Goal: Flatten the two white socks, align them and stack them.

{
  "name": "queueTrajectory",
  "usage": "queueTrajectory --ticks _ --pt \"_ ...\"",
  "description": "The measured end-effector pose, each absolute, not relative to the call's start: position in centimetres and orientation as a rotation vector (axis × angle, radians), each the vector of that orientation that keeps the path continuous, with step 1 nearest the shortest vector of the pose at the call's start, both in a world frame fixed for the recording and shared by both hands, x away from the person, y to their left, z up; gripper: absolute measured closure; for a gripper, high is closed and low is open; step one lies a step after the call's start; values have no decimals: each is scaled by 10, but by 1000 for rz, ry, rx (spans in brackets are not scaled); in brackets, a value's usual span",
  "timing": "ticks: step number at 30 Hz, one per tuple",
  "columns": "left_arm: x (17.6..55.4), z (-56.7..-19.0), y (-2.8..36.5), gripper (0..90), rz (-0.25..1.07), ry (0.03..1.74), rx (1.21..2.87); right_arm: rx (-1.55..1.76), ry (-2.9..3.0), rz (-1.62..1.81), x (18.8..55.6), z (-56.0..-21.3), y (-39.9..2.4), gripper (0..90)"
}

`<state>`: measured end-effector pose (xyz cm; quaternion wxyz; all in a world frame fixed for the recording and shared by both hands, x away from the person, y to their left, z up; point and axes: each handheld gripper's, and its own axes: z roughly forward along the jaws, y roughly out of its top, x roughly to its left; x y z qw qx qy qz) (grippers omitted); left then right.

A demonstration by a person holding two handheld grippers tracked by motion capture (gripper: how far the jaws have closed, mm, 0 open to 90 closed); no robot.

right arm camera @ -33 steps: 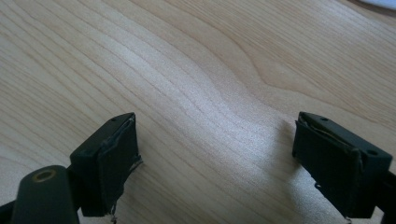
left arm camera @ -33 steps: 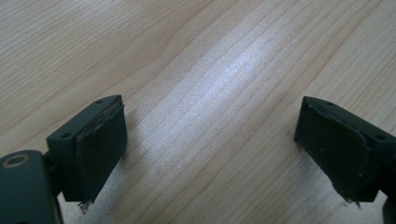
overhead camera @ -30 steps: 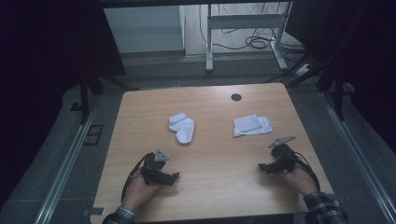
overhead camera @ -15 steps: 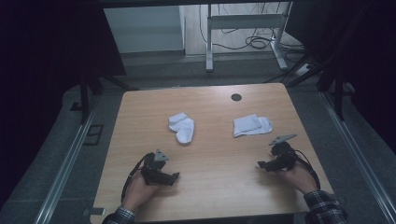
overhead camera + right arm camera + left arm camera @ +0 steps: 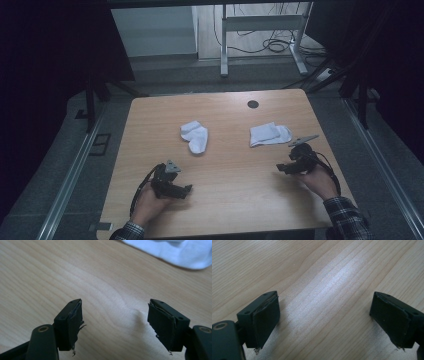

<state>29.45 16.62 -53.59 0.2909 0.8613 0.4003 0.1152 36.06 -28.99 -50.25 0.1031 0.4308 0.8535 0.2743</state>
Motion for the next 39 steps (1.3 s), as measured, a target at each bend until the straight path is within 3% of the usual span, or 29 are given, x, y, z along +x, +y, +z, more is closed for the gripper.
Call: queueTrajectory --ticks 11,24,39 --pt "294 -536 165 93 307 1076 2296 1272 2463 852 372 -494 -293 404" --pt "294 -536 165 93 308 1076 2296 1297 2411 855 403 -490 -287 469" --pt "294 -536 165 93 309 1076 2295 1307 2354 826 443 -484 -285 651"
